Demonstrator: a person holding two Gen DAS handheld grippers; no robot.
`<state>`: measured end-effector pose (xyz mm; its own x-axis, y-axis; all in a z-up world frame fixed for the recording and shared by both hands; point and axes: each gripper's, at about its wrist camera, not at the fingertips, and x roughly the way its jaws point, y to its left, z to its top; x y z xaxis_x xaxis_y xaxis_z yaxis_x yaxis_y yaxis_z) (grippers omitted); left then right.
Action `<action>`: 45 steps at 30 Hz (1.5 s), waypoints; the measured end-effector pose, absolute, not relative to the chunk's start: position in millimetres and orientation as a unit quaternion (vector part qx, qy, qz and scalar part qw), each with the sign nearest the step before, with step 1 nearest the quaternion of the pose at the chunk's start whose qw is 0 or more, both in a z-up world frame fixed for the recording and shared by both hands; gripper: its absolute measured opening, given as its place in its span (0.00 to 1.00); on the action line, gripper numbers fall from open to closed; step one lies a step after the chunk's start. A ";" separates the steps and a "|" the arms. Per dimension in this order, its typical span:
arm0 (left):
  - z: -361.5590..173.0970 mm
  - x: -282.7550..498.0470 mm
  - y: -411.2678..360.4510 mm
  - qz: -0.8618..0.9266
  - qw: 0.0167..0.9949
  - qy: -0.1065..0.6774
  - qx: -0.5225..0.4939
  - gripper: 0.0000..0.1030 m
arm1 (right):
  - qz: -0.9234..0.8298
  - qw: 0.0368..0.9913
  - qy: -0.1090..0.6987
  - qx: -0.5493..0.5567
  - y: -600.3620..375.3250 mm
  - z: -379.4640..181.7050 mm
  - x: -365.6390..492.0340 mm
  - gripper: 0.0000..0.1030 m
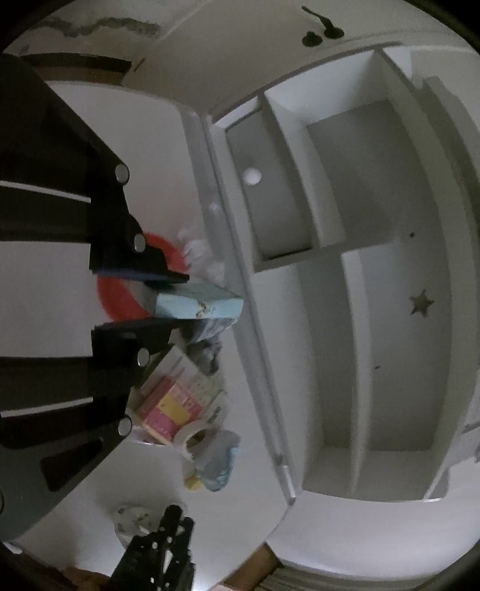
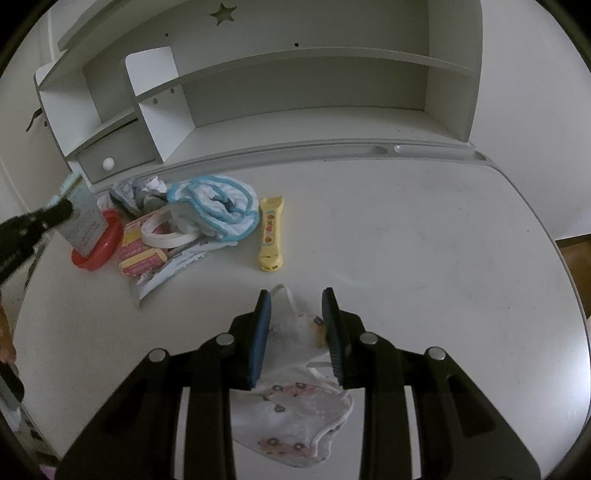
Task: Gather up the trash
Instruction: 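Carry the teal box and tissue to the bin and open both tools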
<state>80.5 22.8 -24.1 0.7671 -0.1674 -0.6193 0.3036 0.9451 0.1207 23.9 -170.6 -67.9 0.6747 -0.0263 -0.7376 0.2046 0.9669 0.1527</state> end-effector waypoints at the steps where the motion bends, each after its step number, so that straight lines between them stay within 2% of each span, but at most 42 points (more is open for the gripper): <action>1: -20.7 79.9 26.6 -0.124 0.936 0.314 0.103 0.11 | -0.064 0.908 0.398 0.114 -171.2 -67.8 23.7 0.28; 13: 10.5 70.6 51.8 -0.122 0.945 0.297 0.058 0.11 | -0.070 0.915 0.378 0.121 -175.5 -63.5 20.1 0.28; 18: 37.8 52.7 23.1 -0.173 0.943 0.277 0.058 0.11 | -0.028 0.917 0.354 0.180 -199.5 -51.0 3.7 0.28; 24: 61.3 12.7 -74.4 -0.289 0.918 0.255 0.090 0.11 | -0.075 0.932 0.274 0.227 -283.5 2.7 -83.8 0.28; 30: 66.3 -57.8 -230.0 -0.466 0.843 0.240 0.124 0.11 | -0.183 0.915 0.261 0.245 -371.5 11.5 -205.1 0.28; 34: 43.7 -122.4 -330.0 -0.571 0.764 0.259 0.150 0.10 | -0.260 0.881 0.282 0.278 -426.5 -14.8 -298.2 0.28; 36: 16.0 -154.8 -375.5 -0.610 0.719 0.287 0.169 0.11 | -0.284 0.858 0.298 0.307 -449.0 -40.1 -333.8 0.28; 40: -44.7 -189.2 -432.4 -0.631 0.666 0.348 0.192 0.11 | -0.306 0.815 0.330 0.364 -478.2 -101.5 -381.1 0.27; 45: -127.3 -206.9 -476.9 -0.610 0.628 0.423 0.234 0.11 | -0.310 0.771 0.369 0.416 -500.3 -175.1 -403.2 0.20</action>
<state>-206.9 -476.9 -127.3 -0.1026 -0.5683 -0.8164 0.9640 0.1456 -0.2225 -403.2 -500.3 -175.1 0.5355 -0.1706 -0.8271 0.7846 0.4631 0.4124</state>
